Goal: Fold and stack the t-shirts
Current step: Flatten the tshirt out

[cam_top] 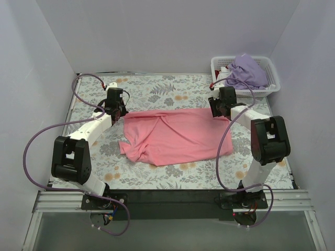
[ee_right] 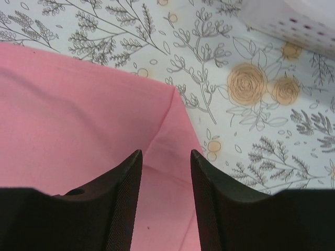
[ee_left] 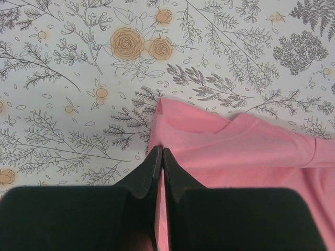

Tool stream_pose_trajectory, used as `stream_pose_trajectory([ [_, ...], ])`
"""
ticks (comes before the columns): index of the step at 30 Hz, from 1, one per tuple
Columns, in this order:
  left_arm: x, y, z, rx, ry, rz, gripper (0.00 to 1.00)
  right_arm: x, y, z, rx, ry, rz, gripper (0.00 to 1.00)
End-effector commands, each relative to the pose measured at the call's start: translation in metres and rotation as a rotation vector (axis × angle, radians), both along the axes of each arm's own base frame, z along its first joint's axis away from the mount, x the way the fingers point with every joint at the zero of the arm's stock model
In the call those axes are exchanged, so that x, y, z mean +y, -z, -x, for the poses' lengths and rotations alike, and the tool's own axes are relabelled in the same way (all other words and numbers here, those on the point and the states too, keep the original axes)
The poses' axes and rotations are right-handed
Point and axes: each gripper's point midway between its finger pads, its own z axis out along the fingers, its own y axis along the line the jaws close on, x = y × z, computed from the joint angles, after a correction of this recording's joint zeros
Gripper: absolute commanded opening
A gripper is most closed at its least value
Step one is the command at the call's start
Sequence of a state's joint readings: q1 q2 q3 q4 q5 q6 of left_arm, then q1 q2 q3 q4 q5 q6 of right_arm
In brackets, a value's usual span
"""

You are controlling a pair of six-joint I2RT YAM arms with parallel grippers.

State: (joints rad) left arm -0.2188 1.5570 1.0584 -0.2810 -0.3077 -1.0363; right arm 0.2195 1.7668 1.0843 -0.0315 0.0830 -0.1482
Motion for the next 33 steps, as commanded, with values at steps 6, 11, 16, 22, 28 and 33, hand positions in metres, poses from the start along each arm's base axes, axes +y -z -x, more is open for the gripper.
stream_pose_trajectory([
  [6,0.009,-0.019,-0.006,-0.061,-0.039,-0.029,0.0,0.018,-0.001,-0.03,-0.036,-0.06,-0.017,0.45],
  [11,0.009,-0.018,-0.007,-0.06,-0.037,-0.029,0.0,0.009,0.018,-0.019,0.033,-0.031,0.021,0.44],
  [16,0.008,-0.019,-0.007,-0.063,-0.035,-0.024,0.0,0.006,0.026,-0.012,0.059,-0.027,0.029,0.42],
  [22,0.011,-0.019,-0.005,-0.062,-0.042,-0.034,0.0,0.005,0.03,-0.01,0.079,-0.027,0.038,0.39],
  [28,0.011,-0.02,-0.006,-0.064,-0.044,-0.037,0.0,0.011,0.038,-0.007,0.113,-0.045,0.01,0.34],
  [33,0.015,-0.022,-0.005,-0.069,-0.055,-0.054,0.0,-0.011,0.024,-0.013,0.073,0.039,0.093,0.17],
])
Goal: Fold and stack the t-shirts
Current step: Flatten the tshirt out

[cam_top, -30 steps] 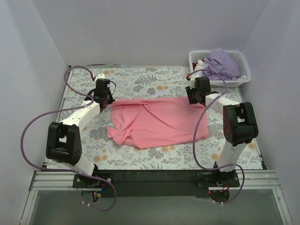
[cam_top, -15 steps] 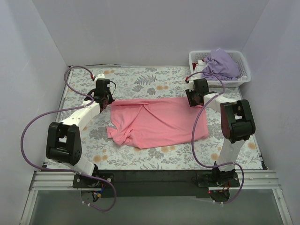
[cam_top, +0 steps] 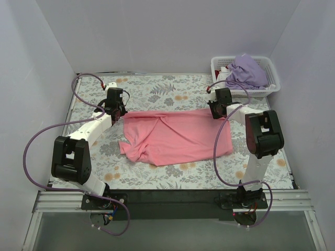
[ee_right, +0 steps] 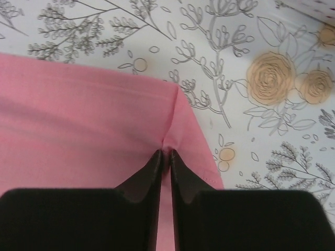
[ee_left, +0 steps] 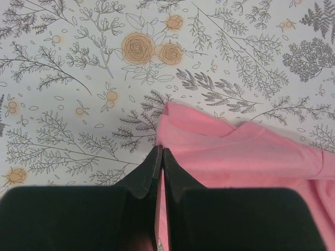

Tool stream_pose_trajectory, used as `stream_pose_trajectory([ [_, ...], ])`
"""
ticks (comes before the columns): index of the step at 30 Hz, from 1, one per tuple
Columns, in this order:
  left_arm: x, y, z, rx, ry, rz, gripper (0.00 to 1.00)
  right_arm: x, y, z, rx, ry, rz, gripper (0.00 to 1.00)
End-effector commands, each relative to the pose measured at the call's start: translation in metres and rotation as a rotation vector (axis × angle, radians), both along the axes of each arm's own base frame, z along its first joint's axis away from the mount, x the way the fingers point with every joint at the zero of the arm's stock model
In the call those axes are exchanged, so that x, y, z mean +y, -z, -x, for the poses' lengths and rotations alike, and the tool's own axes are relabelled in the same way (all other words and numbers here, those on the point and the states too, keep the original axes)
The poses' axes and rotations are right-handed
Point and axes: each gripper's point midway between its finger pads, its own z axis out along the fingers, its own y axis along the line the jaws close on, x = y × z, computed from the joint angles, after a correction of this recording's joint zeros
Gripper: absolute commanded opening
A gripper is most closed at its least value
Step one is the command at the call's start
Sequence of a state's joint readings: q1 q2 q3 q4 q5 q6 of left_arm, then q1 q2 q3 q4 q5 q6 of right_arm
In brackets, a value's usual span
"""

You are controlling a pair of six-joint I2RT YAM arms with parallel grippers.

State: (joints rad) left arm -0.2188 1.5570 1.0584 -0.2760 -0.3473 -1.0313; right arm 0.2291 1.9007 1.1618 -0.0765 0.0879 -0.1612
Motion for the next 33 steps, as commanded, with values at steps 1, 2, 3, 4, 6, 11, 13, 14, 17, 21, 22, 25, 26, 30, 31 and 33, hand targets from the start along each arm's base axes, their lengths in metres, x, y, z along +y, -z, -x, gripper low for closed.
stream_pose_trajectory([
  [1,0.008,-0.02,-0.004,-0.059,-0.029,-0.029,0.0,-0.029,-0.019,-0.012,-0.049,0.098,0.1,0.16],
  [2,0.009,-0.021,-0.004,-0.061,-0.032,-0.031,0.0,-0.037,-0.027,-0.015,-0.07,0.13,0.114,0.16],
  [3,0.009,-0.021,-0.004,-0.061,-0.032,-0.031,0.0,-0.045,-0.039,-0.019,-0.099,0.164,0.125,0.16],
  [4,0.009,-0.022,-0.004,-0.065,-0.031,-0.031,0.0,-0.064,-0.048,-0.023,-0.124,0.236,0.158,0.17],
  [6,0.011,-0.022,-0.004,-0.064,-0.035,-0.035,0.0,-0.082,-0.067,-0.033,-0.172,0.326,0.16,0.17],
  [11,0.012,-0.021,-0.003,-0.061,-0.041,-0.044,0.0,-0.117,-0.082,-0.044,-0.2,0.466,0.172,0.29],
  [13,0.012,-0.02,-0.003,-0.058,-0.041,-0.044,0.0,-0.106,-0.08,-0.045,-0.186,0.417,0.127,0.36],
  [14,0.012,-0.02,-0.004,-0.058,-0.039,-0.044,0.0,-0.102,-0.077,-0.044,-0.177,0.406,0.112,0.39],
  [17,0.012,-0.019,-0.004,-0.056,-0.039,-0.043,0.0,-0.083,-0.065,-0.037,-0.137,0.31,0.045,0.47],
  [21,0.011,-0.017,-0.004,-0.052,-0.036,-0.041,0.0,-0.056,-0.047,-0.035,-0.09,0.167,-0.041,0.6],
  [22,0.011,-0.017,-0.004,-0.051,-0.036,-0.04,0.0,-0.054,-0.047,-0.037,-0.092,0.155,-0.053,0.61],
  [25,0.01,-0.016,-0.004,-0.049,-0.032,-0.04,0.0,-0.051,-0.041,-0.042,-0.086,0.13,-0.08,0.61],
  [26,0.01,-0.016,-0.004,-0.049,-0.031,-0.039,0.0,-0.051,-0.043,-0.047,-0.094,0.129,-0.089,0.61],
  [30,0.01,-0.017,-0.005,-0.05,-0.031,-0.036,0.0,-0.049,-0.029,-0.055,-0.065,0.12,-0.124,0.61],
  [31,0.01,-0.017,-0.004,-0.049,-0.031,-0.036,0.0,-0.049,-0.026,-0.057,-0.059,0.116,-0.138,0.61],
  [33,0.01,-0.016,-0.004,-0.046,-0.033,-0.039,0.0,-0.046,-0.021,-0.058,-0.045,0.113,-0.16,0.61],
])
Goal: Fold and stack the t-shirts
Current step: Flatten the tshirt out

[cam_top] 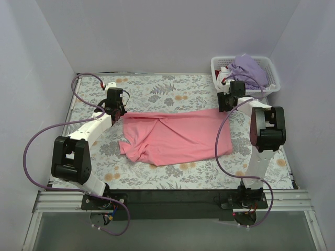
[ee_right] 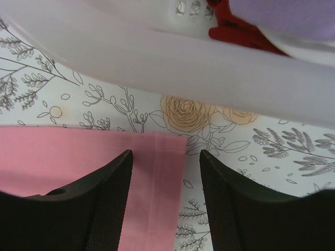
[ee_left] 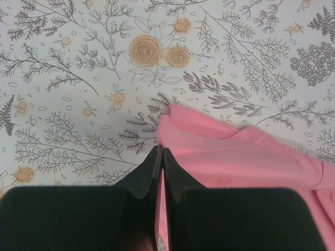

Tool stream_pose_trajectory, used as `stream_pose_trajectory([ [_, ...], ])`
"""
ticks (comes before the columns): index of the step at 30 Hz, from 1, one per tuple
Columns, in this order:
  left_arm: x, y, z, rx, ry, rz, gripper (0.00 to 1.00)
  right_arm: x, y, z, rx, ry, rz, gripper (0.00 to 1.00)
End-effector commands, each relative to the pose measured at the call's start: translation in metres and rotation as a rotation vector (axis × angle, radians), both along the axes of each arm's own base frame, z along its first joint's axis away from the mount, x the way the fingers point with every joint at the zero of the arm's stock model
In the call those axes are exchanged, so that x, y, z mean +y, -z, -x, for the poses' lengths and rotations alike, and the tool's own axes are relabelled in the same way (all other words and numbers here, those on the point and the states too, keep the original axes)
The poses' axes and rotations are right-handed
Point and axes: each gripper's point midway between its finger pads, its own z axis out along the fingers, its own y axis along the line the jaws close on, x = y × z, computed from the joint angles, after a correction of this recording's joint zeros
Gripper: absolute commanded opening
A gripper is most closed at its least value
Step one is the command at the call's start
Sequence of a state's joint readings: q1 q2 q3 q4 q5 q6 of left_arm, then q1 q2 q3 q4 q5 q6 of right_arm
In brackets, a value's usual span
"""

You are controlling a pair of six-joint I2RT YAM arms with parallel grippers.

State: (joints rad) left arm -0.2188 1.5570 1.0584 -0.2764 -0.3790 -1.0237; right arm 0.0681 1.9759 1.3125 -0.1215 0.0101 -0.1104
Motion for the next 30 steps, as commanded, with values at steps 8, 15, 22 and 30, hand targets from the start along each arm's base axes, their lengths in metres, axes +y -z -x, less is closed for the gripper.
stream_pose_trajectory([
  [8,0.003,-0.011,-0.004,-0.03,-0.007,-0.013,0.0,0.008,0.018,-0.009,0.028,-0.005,-0.101,0.57],
  [15,0.004,-0.012,-0.004,-0.031,-0.012,-0.016,0.0,0.009,0.028,-0.002,0.075,0.004,-0.134,0.49],
  [22,0.003,-0.01,-0.004,-0.026,-0.01,-0.011,0.0,0.006,0.041,0.011,0.147,0.034,-0.167,0.44],
  [30,0.002,-0.007,-0.005,-0.021,-0.008,-0.01,0.0,0.011,0.046,0.023,0.196,0.01,-0.185,0.42],
])
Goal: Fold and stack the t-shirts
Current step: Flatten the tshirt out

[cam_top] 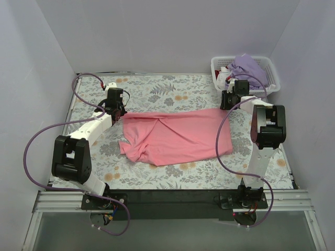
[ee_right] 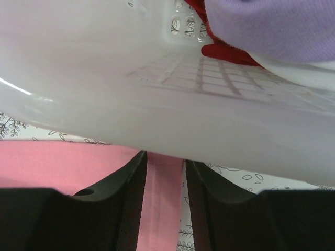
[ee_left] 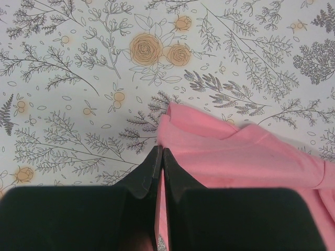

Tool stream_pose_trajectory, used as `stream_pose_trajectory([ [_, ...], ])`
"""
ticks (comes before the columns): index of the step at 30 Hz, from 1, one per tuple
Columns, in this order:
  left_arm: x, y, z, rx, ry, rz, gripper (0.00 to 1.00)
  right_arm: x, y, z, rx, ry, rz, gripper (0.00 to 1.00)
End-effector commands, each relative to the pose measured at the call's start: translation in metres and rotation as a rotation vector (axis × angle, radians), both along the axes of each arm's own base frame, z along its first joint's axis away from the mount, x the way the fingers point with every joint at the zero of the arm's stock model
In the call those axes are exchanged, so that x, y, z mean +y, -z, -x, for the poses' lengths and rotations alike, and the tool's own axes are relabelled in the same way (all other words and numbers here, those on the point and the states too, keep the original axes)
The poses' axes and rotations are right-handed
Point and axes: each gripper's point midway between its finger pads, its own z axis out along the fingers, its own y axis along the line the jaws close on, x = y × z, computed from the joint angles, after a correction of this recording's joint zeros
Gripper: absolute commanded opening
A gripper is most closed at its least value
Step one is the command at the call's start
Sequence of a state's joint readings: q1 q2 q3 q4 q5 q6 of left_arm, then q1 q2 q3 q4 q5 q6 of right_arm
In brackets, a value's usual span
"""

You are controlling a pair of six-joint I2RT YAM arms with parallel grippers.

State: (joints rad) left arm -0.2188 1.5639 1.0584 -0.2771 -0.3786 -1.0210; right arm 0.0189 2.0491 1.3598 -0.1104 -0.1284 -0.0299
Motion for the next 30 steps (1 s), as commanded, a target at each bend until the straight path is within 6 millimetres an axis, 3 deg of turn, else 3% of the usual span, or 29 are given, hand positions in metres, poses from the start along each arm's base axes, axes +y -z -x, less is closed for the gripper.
stream_pose_trajectory([
  [1,0.002,-0.01,-0.005,-0.027,-0.009,-0.009,0.0,0.008,0.032,0.035,0.164,-0.028,-0.029,0.43],
  [16,0.004,-0.006,-0.005,-0.016,-0.016,-0.014,0.0,0.008,0.053,0.062,0.27,-0.04,0.102,0.42],
  [20,0.003,-0.004,-0.006,-0.013,-0.016,-0.011,0.0,0.012,0.06,0.068,0.293,-0.055,0.094,0.26],
  [22,0.005,-0.002,-0.007,-0.011,-0.021,-0.015,0.0,0.016,0.06,0.069,0.298,-0.067,0.08,0.11],
  [24,0.011,0.002,-0.011,-0.004,-0.036,-0.011,0.0,0.019,0.054,0.065,0.283,-0.068,0.068,0.01],
  [26,0.015,-0.004,-0.022,-0.021,-0.054,0.026,0.0,0.026,0.041,0.057,0.252,-0.072,0.032,0.01],
  [27,0.026,-0.001,-0.028,-0.013,-0.08,0.039,0.0,0.032,0.031,0.05,0.225,-0.081,0.016,0.01],
  [28,0.03,-0.006,-0.034,-0.023,-0.097,0.061,0.0,0.038,0.014,0.037,0.188,-0.086,-0.005,0.01],
  [30,0.04,-0.034,-0.058,-0.092,-0.125,0.071,0.0,0.047,-0.026,0.017,0.102,-0.086,-0.032,0.01],
])
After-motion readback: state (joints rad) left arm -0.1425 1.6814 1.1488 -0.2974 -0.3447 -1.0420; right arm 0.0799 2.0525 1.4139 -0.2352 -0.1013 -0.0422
